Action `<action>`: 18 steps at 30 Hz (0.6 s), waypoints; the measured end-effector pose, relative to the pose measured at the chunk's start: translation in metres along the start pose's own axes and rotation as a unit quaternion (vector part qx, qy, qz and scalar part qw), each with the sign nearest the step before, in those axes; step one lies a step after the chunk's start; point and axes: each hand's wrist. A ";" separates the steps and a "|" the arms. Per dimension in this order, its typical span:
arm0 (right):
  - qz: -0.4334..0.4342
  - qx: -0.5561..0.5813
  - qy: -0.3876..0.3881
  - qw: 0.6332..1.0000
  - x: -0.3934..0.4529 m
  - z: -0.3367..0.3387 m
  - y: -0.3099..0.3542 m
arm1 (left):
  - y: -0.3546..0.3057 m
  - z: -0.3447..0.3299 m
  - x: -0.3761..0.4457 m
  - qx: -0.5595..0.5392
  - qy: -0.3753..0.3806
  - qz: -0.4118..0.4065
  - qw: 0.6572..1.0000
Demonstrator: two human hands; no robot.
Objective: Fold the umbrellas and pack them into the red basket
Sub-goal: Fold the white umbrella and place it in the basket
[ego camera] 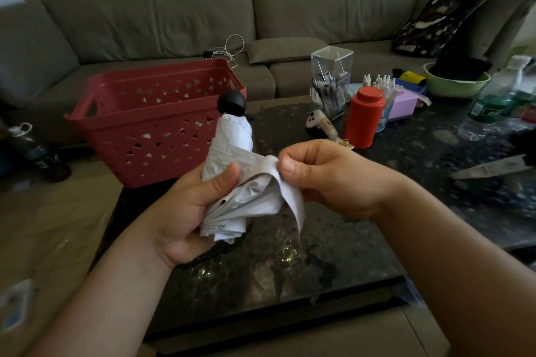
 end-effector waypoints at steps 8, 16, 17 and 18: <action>0.004 0.018 -0.047 0.999 0.008 -0.003 -0.006 | 0.001 0.005 0.001 -0.045 0.050 0.054 0.996; 0.027 0.019 -0.020 0.999 0.006 0.004 -0.006 | 0.004 0.011 0.006 -0.045 -0.045 0.007 0.998; 0.027 -0.001 -0.045 0.999 0.007 0.003 -0.007 | 0.004 0.011 0.007 -0.055 -0.054 0.001 0.997; 0.033 -0.015 -0.077 0.996 0.009 0.003 -0.008 | 0.004 0.011 0.006 -0.062 -0.053 -0.002 0.997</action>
Point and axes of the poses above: each hand's wrist, its own x-axis towards the middle knuckle, its own z-axis out of the back of the hand, y = z × x, and after that the axes turned 9 degrees about y, right-handed
